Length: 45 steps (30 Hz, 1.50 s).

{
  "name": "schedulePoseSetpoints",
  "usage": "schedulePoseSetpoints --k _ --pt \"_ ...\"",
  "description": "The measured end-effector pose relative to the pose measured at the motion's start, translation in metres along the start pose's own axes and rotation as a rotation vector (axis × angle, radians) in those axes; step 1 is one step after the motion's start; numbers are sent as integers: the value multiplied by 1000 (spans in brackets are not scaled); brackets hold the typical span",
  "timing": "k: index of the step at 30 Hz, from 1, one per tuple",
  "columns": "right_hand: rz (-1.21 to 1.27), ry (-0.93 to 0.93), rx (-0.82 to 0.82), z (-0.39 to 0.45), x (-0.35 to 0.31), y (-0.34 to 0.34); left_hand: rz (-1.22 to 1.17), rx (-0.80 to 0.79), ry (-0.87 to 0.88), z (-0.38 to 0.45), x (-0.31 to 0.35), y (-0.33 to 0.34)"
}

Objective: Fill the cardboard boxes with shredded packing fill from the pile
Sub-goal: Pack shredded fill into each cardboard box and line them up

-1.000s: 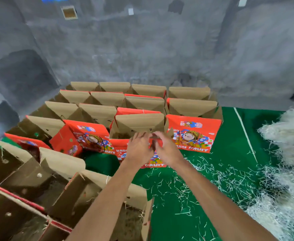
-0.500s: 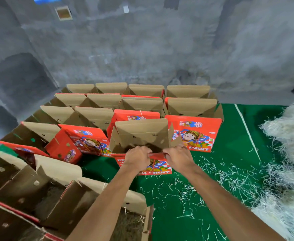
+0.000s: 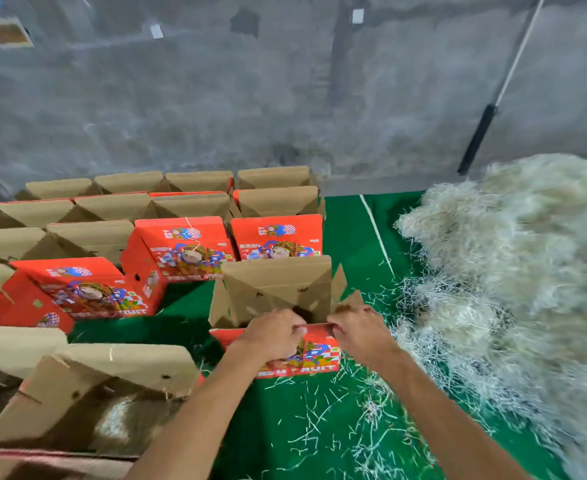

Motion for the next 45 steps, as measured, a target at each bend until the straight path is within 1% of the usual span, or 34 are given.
schedulePoseSetpoints --k 3,6,8,11,13,15,18,20,24,29,34,37,39,42,45 --pt "8 54 -20 -33 42 0 13 -35 65 7 43 28" --pt "-8 98 12 -62 75 1 76 -40 139 10 77 51" --pt "6 108 39 -75 88 0 115 -5 185 10 93 61" --pt "85 110 114 -85 96 -7 164 111 213 10 102 64" --pt "140 101 100 -84 92 -9 129 134 188 9 97 61" --pt "163 57 90 -76 84 -13 16 128 152 7 89 55" --pt "185 -10 129 -57 63 -32 -130 216 90 -5 79 29" --pt "156 -86 125 -38 36 -45 -157 294 7 -16 63 3" --pt "185 -250 115 3 -29 -62 -174 452 -123 -54 13 -52" --pt "321 -399 62 58 -143 -76 -153 653 -266 -116 -70 -117" --pt "408 -522 68 112 -266 -82 -108 707 -369 -153 -174 -177" --pt "434 -564 72 150 -333 -80 -73 763 -431 -166 -242 -217" --pt "458 -579 86 178 -374 -80 -32 773 -467 -170 -286 -241" --pt "482 -583 98 219 -428 -76 -10 789 -470 -170 -347 -273" --pt "507 -585 57 253 -476 -64 7 803 -477 -167 -404 -296"
Point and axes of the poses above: each hand's wrist, its own z-axis towards the middle knuckle, its own y-axis out of the palm, x = y × z, the point moved 8 cm from there along z, towards the middle knuckle, and after that the axes turned 11 degrees about -z, right-handed, at the moved point
